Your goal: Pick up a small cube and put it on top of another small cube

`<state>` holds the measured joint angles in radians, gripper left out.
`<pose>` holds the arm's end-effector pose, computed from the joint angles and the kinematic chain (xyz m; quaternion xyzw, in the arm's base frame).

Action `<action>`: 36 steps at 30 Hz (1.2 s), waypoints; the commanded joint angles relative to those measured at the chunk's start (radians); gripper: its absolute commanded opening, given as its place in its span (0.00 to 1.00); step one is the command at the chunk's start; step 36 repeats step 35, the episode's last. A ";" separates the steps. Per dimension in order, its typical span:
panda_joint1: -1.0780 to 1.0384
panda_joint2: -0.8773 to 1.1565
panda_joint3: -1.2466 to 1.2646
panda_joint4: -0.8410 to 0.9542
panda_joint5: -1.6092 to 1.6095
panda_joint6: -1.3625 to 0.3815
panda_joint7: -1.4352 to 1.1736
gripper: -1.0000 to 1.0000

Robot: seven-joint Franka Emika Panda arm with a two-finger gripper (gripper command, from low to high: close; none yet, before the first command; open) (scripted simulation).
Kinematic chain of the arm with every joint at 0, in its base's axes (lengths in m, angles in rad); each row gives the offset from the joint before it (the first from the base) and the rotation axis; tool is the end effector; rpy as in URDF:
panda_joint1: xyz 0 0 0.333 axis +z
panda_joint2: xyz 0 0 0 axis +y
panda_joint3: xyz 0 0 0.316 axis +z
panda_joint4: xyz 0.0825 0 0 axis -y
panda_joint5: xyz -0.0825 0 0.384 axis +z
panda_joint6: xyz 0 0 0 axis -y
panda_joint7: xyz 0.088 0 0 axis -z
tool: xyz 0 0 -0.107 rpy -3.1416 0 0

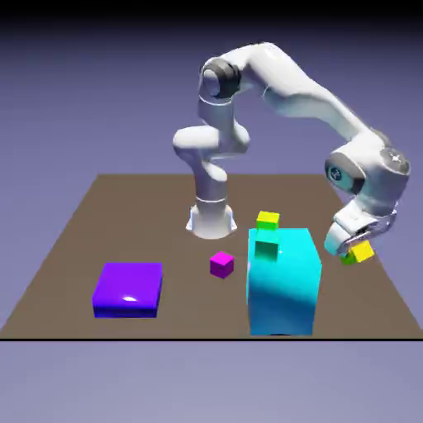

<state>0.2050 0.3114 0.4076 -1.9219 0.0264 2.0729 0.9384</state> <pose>0.4951 0.3368 0.3323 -0.9799 0.1730 0.0991 0.0042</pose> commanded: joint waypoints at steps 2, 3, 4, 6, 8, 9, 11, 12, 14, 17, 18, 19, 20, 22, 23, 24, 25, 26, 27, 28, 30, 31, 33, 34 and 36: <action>-0.016 -0.073 -0.066 -0.057 0.080 0.060 -0.010 0.00; -0.024 -0.109 -0.098 -0.086 0.121 0.090 -0.017 0.00; -0.031 -0.145 -0.131 -0.115 0.163 0.120 -0.023 0.00; -0.047 -0.217 -0.197 -0.172 0.246 0.181 -0.035 0.00; -0.063 -0.290 -0.262 -0.229 0.329 0.241 -0.047 0.00; -0.071 -0.326 -0.295 -0.258 0.370 0.271 -0.053 0.00; -0.100 -0.379 -0.358 -0.322 0.448 0.299 -0.057 0.00; -0.126 -0.391 -0.387 -0.358 0.482 0.288 -0.054 0.00; -0.176 -0.401 -0.435 -0.423 0.538 0.253 -0.044 0.00; -0.251 -0.339 -0.451 -0.478 0.548 0.122 -0.014 0.00; -0.276 -0.319 -0.456 -0.496 0.551 0.079 -0.003 0.00; -0.301 -0.298 -0.462 -0.514 0.555 0.035 0.007 0.00; -0.326 -0.278 -0.467 -0.533 0.558 -0.008 0.017 0.00; -0.376 -0.237 -0.477 -0.569 0.565 -0.095 0.038 0.00; -0.401 -0.216 -0.483 -0.588 0.568 -0.139 0.048 0.00; -0.426 -0.196 -0.488 -0.606 0.571 -0.182 0.058 0.00; -0.451 -0.175 -0.493 -0.624 0.575 -0.226 0.069 0.00; -0.476 -0.154 -0.498 -0.642 0.578 -0.269 0.079 0.00; -0.494 -0.140 -0.502 -0.656 0.580 -0.301 0.086 0.00; -0.494 -0.140 -0.502 -0.656 0.580 -0.301 0.086 0.00; -0.468 -0.088 -0.468 -0.698 0.647 -0.214 0.045 0.00; -0.456 -0.063 -0.451 -0.719 0.680 -0.170 0.024 0.00; -0.451 -0.053 -0.445 -0.727 0.692 -0.154 0.017 1.00; -0.451 -0.053 -0.445 -0.727 0.692 -0.154 0.017 1.00; -0.464 -0.079 -0.462 -0.706 0.659 -0.198 0.037 1.00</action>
